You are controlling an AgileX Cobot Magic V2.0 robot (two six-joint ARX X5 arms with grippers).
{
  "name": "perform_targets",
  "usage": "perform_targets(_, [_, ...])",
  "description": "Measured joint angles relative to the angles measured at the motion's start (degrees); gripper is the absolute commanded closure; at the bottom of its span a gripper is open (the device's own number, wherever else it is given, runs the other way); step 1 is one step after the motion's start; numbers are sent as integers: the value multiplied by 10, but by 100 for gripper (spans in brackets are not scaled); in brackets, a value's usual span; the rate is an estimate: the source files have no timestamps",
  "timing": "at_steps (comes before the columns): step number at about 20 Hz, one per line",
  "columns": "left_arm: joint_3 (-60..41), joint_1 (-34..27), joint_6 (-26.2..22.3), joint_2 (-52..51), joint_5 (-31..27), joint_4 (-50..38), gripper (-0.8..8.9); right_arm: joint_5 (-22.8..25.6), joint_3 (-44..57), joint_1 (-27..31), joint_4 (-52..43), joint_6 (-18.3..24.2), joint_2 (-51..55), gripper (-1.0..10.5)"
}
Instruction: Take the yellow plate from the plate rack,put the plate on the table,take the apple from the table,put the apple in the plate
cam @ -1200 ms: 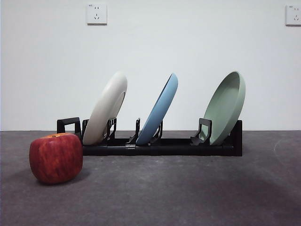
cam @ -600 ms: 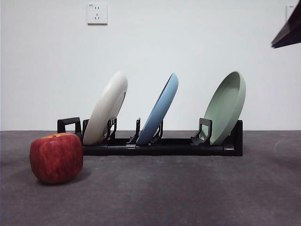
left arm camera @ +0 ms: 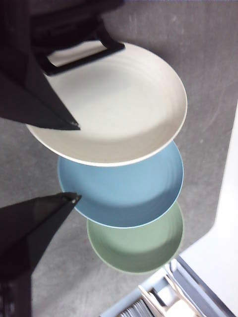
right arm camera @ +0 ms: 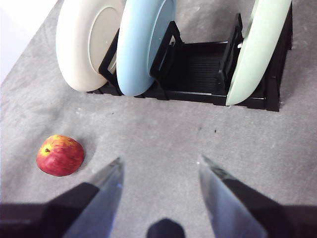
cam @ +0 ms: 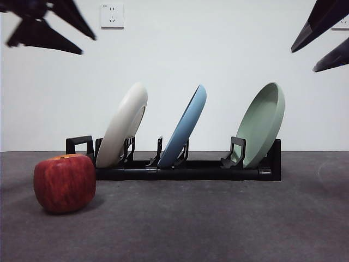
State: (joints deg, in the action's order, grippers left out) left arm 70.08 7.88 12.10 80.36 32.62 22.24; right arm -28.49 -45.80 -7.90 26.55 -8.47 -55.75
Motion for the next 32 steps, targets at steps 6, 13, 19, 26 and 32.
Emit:
perform_targets(6, [109, 83, -1, 115, -94, 16, 584, 0, 0, 0, 0, 2, 0, 689])
perform_targets(13, [120, 114, -12, 189, -150, 20, 591, 0, 0, 0, 0, 1, 0, 690])
perform_targets(19, [120, 114, -34, 192, -144, 20, 822, 2, 0, 0, 0, 1, 0, 691])
perform_targets(26, [120, 121, -36, 172, -136, 31, 822, 2, 0, 0, 0, 2, 0, 695])
perform_targets(32, [120, 133, -37, 65, -140, 74, 822, 2, -9, 0, -6, 2, 0, 695])
